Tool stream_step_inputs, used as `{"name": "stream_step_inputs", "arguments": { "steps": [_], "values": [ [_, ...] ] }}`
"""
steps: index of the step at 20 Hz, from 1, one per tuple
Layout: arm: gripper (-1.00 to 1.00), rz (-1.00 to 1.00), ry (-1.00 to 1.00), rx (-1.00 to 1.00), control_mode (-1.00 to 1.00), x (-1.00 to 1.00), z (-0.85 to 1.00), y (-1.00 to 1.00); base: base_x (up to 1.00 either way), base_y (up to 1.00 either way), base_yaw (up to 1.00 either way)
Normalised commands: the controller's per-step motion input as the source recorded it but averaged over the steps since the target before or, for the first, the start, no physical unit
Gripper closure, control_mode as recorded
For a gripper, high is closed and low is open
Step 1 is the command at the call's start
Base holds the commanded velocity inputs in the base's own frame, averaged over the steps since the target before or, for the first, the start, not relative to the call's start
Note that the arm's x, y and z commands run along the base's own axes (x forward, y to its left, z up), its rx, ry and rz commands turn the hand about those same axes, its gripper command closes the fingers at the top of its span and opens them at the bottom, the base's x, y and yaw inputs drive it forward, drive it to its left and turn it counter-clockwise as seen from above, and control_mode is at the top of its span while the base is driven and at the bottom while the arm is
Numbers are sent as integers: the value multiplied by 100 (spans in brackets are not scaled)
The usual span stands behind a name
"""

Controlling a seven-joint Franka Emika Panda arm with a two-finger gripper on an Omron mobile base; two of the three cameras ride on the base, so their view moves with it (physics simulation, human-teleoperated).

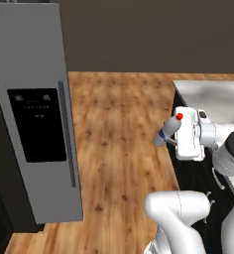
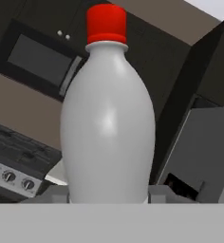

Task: Take the bottled waters from the counter and place them in the freezer to freeze. Close the freezer door after placing the bottles.

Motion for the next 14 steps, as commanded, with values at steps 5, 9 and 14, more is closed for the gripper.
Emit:
{"name": "stream_step_inputs", "arguments": {
  "steps": [5,9,14],
  "values": [
    [100,0,0,0,100,0,0,0,100,-73,-9],
    [100,0,0,0,100,0,0,0,100,-21,-4],
    [100,0,0,0,100,0,0,0,100,0,0]
  ]
}}
